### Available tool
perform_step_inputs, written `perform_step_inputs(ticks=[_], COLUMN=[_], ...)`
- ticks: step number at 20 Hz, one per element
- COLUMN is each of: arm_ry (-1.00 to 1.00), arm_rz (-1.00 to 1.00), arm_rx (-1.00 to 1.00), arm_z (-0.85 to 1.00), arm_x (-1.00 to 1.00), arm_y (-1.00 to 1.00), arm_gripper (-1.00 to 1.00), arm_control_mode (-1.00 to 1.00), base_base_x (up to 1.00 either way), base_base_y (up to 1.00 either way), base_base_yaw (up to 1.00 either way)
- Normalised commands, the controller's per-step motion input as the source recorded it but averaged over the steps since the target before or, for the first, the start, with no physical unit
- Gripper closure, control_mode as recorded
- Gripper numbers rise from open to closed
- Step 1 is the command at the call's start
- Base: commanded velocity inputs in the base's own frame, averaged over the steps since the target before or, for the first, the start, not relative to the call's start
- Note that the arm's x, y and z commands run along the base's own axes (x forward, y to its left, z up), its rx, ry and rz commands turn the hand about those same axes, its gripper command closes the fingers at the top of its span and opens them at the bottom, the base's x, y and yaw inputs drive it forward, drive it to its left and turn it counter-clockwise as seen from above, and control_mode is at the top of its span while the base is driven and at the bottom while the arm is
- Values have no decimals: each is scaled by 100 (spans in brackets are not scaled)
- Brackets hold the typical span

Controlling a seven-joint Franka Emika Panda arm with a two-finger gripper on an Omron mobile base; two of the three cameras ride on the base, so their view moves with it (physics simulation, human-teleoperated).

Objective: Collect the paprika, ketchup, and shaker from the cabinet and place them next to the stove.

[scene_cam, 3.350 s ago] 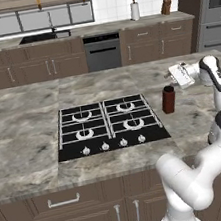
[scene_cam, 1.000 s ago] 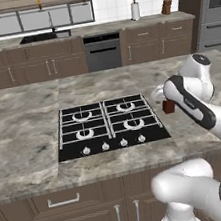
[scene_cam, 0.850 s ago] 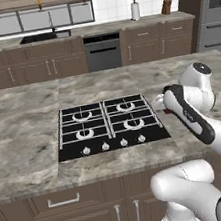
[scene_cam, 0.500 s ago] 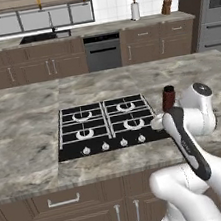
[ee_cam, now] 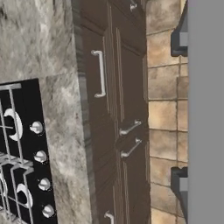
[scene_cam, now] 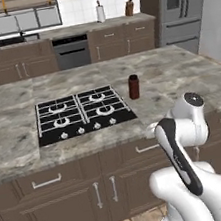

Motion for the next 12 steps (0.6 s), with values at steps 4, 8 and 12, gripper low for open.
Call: perform_step_inputs(ticks=[4, 8, 12], arm_ry=[0, 0, 0], arm_rz=[0, 0, 0], arm_rx=[0, 0, 0], arm_z=[0, 0, 0], arm_x=[0, 0, 0], arm_y=[0, 0, 0], arm_gripper=[-100, -100, -100], arm_control_mode=[100, 100, 100], base_base_x=[-24, -7, 0], base_base_y=[-59, -97, -100], base_base_yaw=[-48, -38, -32])
